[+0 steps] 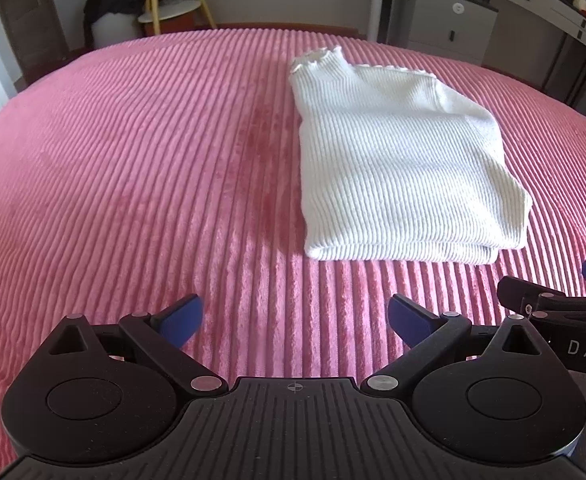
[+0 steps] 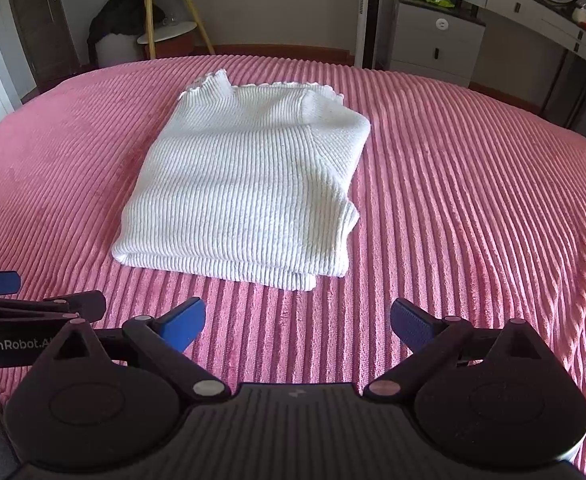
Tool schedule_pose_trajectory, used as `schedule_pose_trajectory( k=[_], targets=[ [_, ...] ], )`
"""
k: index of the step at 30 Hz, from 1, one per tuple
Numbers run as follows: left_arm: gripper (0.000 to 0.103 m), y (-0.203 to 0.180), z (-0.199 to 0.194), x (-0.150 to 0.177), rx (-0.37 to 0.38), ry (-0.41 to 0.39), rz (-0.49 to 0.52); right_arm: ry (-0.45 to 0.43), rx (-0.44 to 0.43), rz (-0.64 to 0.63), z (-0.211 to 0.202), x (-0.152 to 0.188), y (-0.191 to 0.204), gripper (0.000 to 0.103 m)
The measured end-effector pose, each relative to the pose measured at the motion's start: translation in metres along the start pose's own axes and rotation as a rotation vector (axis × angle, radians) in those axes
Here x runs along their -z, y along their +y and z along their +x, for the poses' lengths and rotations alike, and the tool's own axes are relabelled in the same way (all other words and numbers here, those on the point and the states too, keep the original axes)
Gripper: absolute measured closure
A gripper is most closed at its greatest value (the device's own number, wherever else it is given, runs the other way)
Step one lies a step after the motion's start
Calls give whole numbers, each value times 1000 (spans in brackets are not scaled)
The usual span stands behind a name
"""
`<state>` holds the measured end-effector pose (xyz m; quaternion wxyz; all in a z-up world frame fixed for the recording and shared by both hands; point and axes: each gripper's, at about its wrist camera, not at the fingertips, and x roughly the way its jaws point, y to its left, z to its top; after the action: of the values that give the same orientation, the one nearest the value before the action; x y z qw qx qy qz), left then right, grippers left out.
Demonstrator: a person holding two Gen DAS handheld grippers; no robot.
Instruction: Fold small clothes
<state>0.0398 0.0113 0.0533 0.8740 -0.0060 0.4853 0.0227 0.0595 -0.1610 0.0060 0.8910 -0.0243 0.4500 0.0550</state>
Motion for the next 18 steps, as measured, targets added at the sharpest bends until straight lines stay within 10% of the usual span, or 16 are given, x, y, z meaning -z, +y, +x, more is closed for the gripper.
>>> schedule_pose_trajectory(
  k=[18],
  targets=[
    [2, 0, -5, -1, 2, -9, 0, -7, -8, 18, -3, 1, -2, 4]
  ],
)
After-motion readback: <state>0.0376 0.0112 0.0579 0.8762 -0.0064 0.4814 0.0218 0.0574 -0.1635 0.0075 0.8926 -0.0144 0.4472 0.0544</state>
